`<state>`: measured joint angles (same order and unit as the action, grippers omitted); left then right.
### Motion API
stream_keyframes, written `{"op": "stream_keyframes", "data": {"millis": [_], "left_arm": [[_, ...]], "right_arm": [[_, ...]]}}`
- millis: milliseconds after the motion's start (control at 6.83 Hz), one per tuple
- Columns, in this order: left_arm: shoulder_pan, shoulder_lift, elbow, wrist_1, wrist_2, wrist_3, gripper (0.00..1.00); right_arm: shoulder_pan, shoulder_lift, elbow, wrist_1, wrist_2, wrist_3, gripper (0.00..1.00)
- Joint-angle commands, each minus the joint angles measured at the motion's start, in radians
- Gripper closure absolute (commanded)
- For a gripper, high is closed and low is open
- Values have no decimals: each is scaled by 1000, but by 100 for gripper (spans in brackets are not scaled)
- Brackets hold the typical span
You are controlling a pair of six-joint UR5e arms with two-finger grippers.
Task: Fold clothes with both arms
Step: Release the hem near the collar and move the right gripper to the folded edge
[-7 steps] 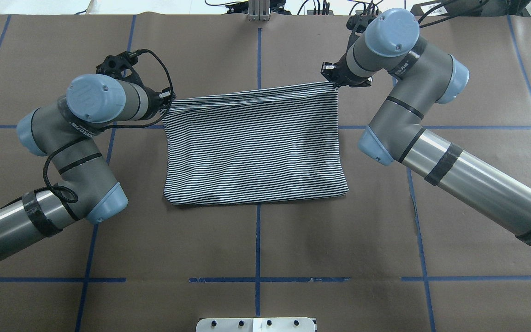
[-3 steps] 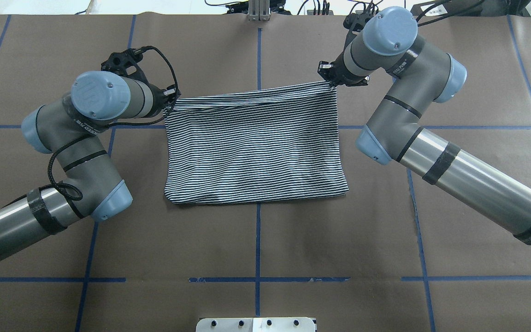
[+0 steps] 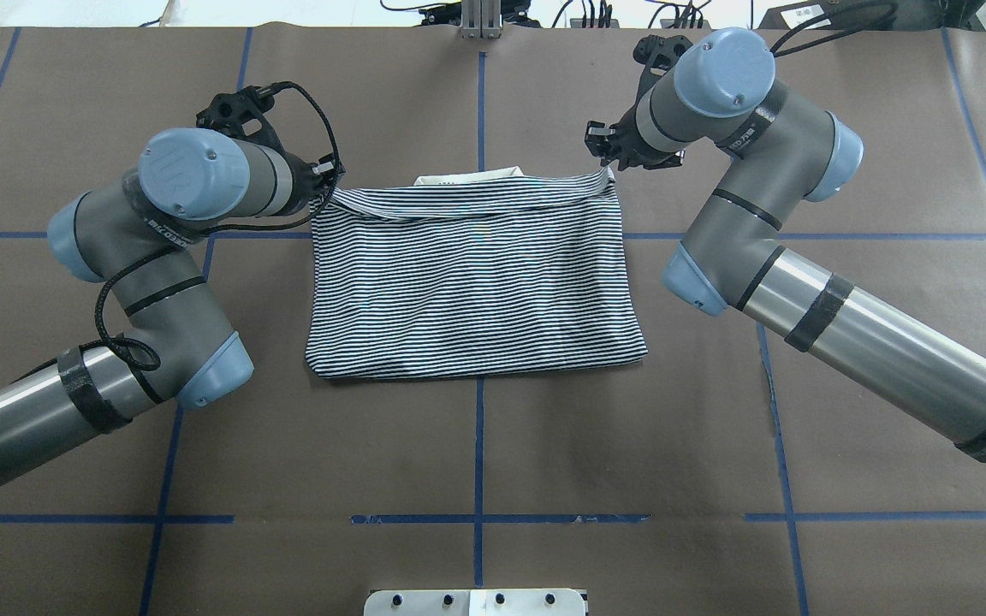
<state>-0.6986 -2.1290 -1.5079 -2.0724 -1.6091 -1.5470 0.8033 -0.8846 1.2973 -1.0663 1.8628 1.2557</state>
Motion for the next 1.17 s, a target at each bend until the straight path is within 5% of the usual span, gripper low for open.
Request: {"op": "stream_keyframes", "data": {"millis": [0,293,1025], "left_arm": [[-1,-9,0,0,-2,5,0],[-12,-8,-3,5,-8,8,0],[-13,-2,-113,48,-57,21,0]], "right_arm": [[-1,-4,-3,3,6,-1,0],[-16,-17,58,3,27,19,0],[-177,-319,397,-8,35,241,1]]}}
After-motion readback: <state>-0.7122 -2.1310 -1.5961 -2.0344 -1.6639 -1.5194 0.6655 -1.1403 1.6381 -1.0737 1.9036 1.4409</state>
